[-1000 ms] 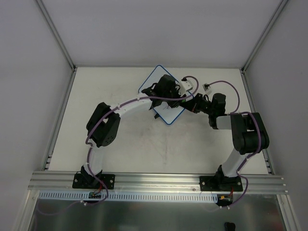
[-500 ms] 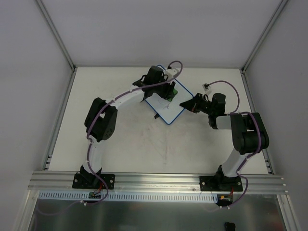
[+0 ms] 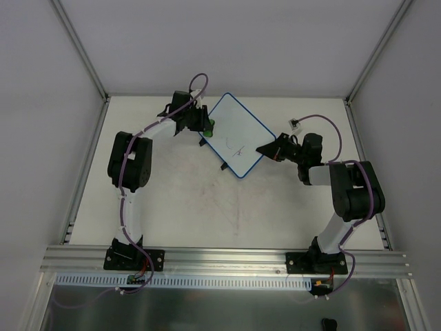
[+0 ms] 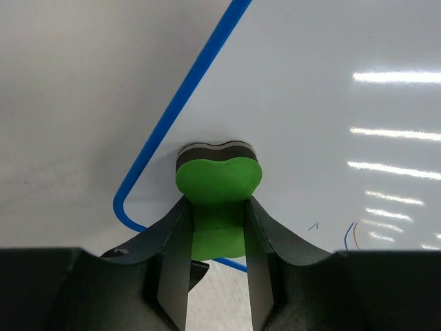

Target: Erase the whiteboard

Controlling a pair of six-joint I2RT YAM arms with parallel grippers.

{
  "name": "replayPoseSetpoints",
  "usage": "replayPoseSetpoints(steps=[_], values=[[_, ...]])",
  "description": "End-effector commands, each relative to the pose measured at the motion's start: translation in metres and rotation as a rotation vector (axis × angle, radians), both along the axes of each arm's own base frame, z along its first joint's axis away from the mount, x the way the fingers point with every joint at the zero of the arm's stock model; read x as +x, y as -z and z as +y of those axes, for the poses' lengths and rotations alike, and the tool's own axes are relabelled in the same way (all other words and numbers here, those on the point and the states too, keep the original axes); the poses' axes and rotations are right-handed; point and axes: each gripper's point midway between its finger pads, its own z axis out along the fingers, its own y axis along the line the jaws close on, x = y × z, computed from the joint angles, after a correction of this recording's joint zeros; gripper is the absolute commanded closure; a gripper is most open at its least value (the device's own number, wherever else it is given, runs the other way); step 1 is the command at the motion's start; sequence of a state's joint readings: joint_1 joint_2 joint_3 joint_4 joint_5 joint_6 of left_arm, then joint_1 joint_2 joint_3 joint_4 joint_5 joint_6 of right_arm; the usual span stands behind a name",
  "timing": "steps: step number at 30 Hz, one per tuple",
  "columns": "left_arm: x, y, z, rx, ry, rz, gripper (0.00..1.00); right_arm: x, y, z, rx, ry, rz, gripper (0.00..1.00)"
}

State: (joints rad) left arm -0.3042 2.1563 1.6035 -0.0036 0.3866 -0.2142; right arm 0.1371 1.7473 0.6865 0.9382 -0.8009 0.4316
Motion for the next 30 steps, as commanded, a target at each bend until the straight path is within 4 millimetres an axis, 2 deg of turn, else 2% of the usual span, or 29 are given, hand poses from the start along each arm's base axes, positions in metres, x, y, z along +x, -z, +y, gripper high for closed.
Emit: replayPoseSetpoints(steps=[1, 5, 6, 8, 9, 10, 14, 17, 19, 20, 24, 30], values=[[-0.025, 0.013, -0.040, -0.002, 0.153, -0.015, 1.00, -0.007, -0.040, 0.019, 0.021, -0.121, -0.167, 1.00], [-0.045, 0.007, -0.064, 0.073, 0.285, -0.112, 1.00, -0.007, -0.040, 0.020, 0.021, -0.124, -0.167, 1.00], [-0.055, 0.007, -0.077, 0.084, 0.319, -0.122, 1.00, -0.007, -0.039, 0.019, 0.021, -0.124, -0.165, 1.00], [-0.068, 0.002, -0.089, 0.115, 0.385, -0.168, 1.00, -0.007, -0.041, 0.019, 0.023, -0.124, -0.167, 1.00], [-0.077, 0.009, -0.092, 0.147, 0.433, -0.187, 1.00, -0.007, -0.040, 0.020, 0.023, -0.125, -0.164, 1.00], [-0.089, 0.005, -0.104, 0.156, 0.475, -0.211, 1.00, -0.007, -0.040, 0.019, 0.022, -0.122, -0.166, 1.00], [-0.119, 0.012, -0.119, 0.206, 0.610, -0.255, 1.00, -0.007, -0.041, 0.020, 0.025, -0.125, -0.165, 1.00], [-0.139, 0.018, -0.130, 0.240, 0.693, -0.266, 0.99, -0.007, -0.042, 0.020, 0.026, -0.124, -0.165, 1.00], [-0.147, 0.023, -0.134, 0.285, 0.728, -0.281, 0.99, -0.007, -0.042, 0.019, 0.027, -0.123, -0.164, 1.00], [-0.144, 0.028, -0.133, 0.333, 0.718, -0.292, 1.00, -0.006, -0.043, 0.019, 0.028, -0.123, -0.166, 1.00], [-0.163, 0.041, -0.146, 0.426, 0.807, -0.327, 1.00, -0.006, -0.042, 0.020, 0.029, -0.126, -0.163, 1.00], [-0.183, 0.046, -0.150, 0.447, 0.907, -0.357, 1.00, -0.005, -0.043, 0.020, 0.030, -0.125, -0.163, 1.00]])
